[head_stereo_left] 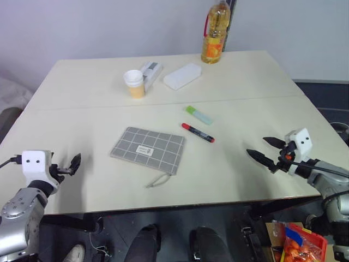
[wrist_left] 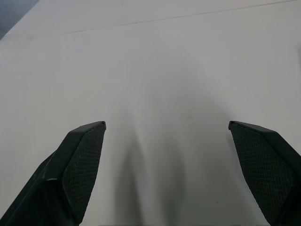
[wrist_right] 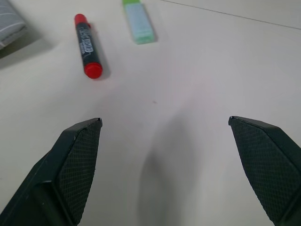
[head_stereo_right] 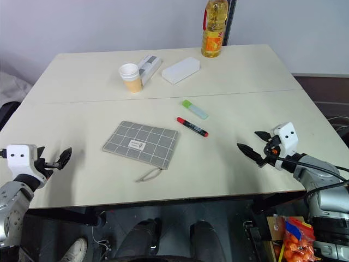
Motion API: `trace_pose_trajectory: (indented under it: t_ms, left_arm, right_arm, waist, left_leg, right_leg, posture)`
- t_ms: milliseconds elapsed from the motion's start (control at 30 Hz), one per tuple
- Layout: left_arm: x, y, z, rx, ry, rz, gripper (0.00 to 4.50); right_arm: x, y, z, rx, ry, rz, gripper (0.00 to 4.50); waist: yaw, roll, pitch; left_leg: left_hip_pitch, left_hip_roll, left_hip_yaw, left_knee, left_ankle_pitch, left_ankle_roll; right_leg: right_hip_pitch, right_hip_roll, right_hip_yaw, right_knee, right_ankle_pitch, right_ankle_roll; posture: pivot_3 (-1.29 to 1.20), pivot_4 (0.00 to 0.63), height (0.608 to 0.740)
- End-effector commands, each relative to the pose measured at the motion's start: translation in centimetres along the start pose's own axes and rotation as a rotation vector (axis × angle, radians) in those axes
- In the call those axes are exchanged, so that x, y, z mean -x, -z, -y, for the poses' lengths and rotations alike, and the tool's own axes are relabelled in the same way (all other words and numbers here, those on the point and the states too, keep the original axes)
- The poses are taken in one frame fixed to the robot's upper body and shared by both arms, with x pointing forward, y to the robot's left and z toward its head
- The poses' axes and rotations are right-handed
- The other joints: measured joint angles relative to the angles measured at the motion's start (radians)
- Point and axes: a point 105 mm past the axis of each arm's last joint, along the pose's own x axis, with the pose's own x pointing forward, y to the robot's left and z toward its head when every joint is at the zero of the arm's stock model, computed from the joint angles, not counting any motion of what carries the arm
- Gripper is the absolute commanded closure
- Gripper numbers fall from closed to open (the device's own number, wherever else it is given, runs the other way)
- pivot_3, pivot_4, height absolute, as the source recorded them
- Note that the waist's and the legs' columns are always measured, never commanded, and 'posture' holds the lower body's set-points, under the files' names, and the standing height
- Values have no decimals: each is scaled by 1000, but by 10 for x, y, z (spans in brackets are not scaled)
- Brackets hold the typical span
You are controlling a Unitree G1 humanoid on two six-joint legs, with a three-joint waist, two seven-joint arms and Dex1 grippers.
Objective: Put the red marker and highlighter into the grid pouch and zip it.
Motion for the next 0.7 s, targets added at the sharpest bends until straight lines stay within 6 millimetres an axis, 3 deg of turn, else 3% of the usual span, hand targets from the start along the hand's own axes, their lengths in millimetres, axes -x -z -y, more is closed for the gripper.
trace_pose_trajectory:
  t_ms: [33, 300, 467, 567, 700]
  left_arm:
    - [3, -15, -1, -6, 1, 56, 0]
    - [-7, -23, 11, 6, 38, 100, 0]
    - [-11, -24, 18, 6, 58, 121, 0]
    - [-14, -22, 23, 8, 71, 127, 0]
    - [-17, -22, 27, 3, 93, 130, 0]
  right_arm:
    - [-1, -12, 1, 35, -2, 32, 20]
    - [-18, -31, -28, 63, -90, 99, 20]
    - [-35, -52, -67, 60, -212, 170, 20]
    - [-47, -67, -97, 51, -302, 216, 886]
    - [-65, -76, -122, 75, -333, 221, 3015]
  waist:
    - [0, 0, 0]
    - [-2, 0, 0]
    - [-3, 0, 0]
    - [-3, 0, 0]
    - [-1, 0, 0]
  left_leg:
    - [0, 0, 0, 0, 0, 0]
    - [0, 0, 0, 0, 0, 0]
    - [0, 0, 0, 0, 0, 0]
    - [0, 0, 0, 0, 0, 0]
    - [0, 0, -1, 0, 0, 0]
  right_leg:
    - [0, 0, 0, 0, 0, 0]
    - [0, 0, 0, 0, 0, 0]
    - [0, 0, 0, 0, 0, 0]
    - [0, 0, 0, 0, 0, 0]
    - [-1, 0, 0, 0, 0, 0]
  posture:
    - [0, 150, 740]
    - [0, 150, 740]
    - [0, 150, 740]
    - [0, 150, 740]
    - [0, 150, 740]
